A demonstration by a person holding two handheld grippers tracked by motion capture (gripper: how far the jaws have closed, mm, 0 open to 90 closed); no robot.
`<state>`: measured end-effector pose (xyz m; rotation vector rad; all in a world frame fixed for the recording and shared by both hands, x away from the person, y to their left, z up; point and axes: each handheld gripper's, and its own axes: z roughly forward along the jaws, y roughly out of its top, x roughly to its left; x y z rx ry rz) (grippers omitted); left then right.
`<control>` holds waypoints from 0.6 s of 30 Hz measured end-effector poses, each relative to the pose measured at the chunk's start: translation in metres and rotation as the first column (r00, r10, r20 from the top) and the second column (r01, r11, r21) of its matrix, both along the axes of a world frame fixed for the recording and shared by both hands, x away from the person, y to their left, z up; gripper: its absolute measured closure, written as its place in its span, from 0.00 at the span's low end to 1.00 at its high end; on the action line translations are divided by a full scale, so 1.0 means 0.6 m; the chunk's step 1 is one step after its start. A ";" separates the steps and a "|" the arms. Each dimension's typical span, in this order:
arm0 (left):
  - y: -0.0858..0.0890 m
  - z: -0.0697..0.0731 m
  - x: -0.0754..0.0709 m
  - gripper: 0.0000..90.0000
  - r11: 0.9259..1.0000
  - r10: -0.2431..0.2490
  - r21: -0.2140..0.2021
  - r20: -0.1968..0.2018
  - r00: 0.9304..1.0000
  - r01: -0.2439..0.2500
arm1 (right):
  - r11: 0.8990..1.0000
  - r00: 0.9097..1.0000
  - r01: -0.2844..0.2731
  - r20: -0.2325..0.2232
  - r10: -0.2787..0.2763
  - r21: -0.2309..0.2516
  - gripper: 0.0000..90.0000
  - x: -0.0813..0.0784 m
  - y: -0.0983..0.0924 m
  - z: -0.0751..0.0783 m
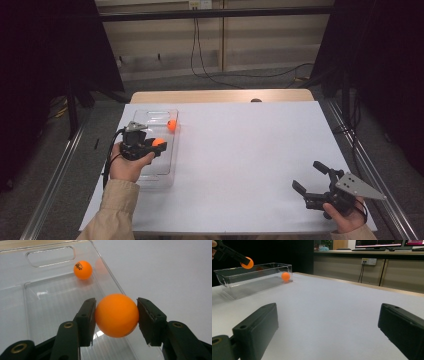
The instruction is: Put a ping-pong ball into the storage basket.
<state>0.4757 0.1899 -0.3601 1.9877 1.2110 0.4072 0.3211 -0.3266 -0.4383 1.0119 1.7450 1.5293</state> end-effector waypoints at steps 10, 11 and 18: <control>0.003 -0.005 0.004 0.57 1.000 0.009 0.019 -0.005 1.000 -0.009 | 1.000 1.000 0.004 -0.003 -0.004 0.001 0.03 -0.001 -0.001 0.001; 0.004 -0.005 0.004 0.57 1.000 0.007 0.026 -0.005 1.000 -0.007 | 1.000 1.000 0.004 -0.003 -0.004 0.000 0.03 -0.001 -0.001 0.000; 0.003 -0.010 0.006 0.57 0.999 0.035 0.014 0.003 0.999 -0.035 | 1.000 1.000 0.003 0.000 -0.003 0.001 0.03 -0.001 -0.001 0.000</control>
